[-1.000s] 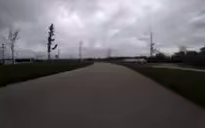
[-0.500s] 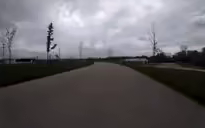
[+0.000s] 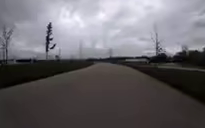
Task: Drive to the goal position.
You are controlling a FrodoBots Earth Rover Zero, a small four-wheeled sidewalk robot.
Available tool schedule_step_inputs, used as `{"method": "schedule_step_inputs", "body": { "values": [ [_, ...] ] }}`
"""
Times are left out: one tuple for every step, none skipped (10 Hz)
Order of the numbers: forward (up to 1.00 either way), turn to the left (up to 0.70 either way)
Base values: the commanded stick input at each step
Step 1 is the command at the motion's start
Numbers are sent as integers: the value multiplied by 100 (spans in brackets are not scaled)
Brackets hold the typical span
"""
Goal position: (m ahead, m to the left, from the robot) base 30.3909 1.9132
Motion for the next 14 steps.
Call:
{"method": "schedule_step_inputs", "body": {
  "values": [
    [100, 0],
    [100, 0],
    [100, 0],
    [100, 0],
    [100, 0],
    [100, 0],
    [100, 0],
    [100, 0],
    [100, 0],
    [100, 0],
    [100, 0],
    [100, 0],
    [100, 0],
    [100, 0]
  ]
}}
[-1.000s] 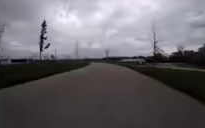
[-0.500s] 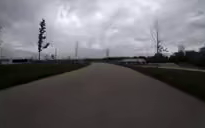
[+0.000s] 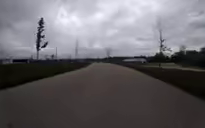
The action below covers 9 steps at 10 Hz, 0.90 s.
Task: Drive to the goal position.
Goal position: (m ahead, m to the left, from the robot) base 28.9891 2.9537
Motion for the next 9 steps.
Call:
{"method": "schedule_step_inputs", "body": {
  "values": [
    [100, 0],
    [100, 0],
    [100, 0],
    [100, 0],
    [100, 0],
    [100, 0],
    [100, -18],
    [100, -27],
    [100, -20]
  ]
}}
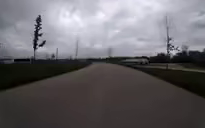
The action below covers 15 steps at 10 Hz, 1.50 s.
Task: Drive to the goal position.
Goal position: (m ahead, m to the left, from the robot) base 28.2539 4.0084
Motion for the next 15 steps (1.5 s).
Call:
{"method": "schedule_step_inputs", "body": {
  "values": [
    [100, 0],
    [100, 0],
    [100, 0],
    [100, 0],
    [100, 0],
    [100, 0],
    [100, 0],
    [100, 0],
    [100, 0],
    [100, 0],
    [100, 0],
    [100, 0],
    [100, 0],
    [100, 0],
    [100, 0]
  ]
}}
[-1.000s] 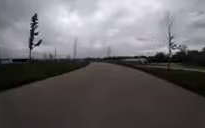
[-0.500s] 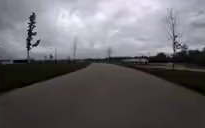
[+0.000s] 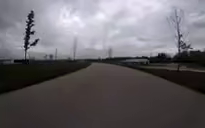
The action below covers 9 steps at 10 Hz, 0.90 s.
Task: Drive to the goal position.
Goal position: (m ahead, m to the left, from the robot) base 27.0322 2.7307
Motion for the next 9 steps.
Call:
{"method": "schedule_step_inputs", "body": {
  "values": [
    [100, 0],
    [100, 0],
    [100, 0],
    [100, 0],
    [100, 0],
    [100, 0],
    [100, 0],
    [100, 0],
    [100, 0]
  ]
}}
